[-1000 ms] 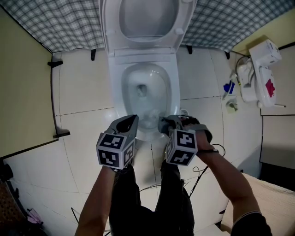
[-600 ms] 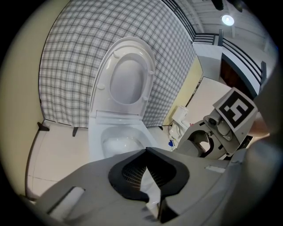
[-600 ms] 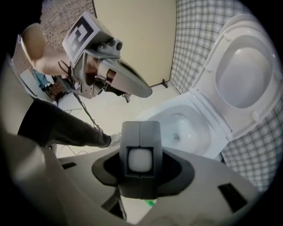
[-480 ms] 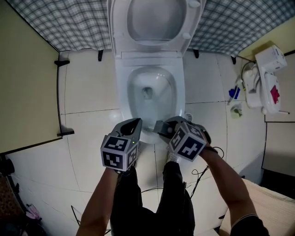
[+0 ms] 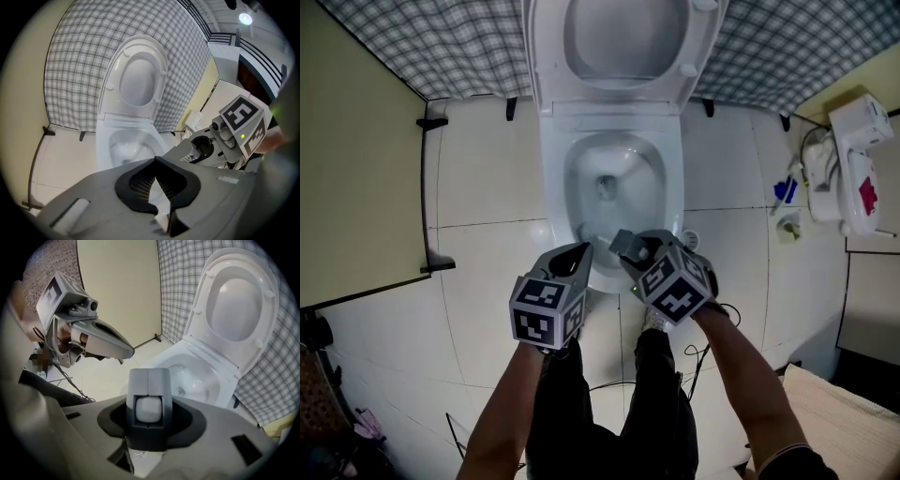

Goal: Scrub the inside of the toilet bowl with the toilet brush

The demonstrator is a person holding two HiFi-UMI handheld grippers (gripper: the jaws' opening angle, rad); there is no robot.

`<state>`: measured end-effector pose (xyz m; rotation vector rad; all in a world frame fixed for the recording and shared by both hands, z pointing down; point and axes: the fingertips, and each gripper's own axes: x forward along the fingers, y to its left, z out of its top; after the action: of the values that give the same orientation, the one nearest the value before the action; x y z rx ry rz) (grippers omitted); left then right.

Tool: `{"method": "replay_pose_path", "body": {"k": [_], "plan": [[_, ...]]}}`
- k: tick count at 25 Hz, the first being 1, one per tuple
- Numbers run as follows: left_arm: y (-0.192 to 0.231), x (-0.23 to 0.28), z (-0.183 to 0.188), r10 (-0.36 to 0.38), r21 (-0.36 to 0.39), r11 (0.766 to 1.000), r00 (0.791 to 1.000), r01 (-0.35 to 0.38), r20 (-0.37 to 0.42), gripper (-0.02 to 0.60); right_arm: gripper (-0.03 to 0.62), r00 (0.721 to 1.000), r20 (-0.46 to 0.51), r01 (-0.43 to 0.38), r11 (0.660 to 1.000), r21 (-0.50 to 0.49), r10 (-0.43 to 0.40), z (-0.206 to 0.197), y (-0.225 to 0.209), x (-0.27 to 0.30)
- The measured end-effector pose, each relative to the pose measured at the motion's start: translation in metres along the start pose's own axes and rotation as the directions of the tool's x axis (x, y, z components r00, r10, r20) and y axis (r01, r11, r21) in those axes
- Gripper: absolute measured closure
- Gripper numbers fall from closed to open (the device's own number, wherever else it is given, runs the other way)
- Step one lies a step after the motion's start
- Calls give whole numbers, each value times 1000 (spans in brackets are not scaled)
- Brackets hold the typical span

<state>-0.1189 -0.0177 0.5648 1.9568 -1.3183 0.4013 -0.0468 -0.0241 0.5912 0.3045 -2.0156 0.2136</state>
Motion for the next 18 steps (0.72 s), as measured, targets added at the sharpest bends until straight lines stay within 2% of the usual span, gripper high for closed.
{"method": "replay_pose_path", "body": {"k": [9,18], "plan": [[-2,14,-9,-5,-21,1000,1000,5,2,574,404,995,55,83,993,84,-88,-1,-33,31],[9,22,-22,11,-43,999,1000,-11,-10,574,404,984,33,171,975,141,-177,-16,-77,64]]}}
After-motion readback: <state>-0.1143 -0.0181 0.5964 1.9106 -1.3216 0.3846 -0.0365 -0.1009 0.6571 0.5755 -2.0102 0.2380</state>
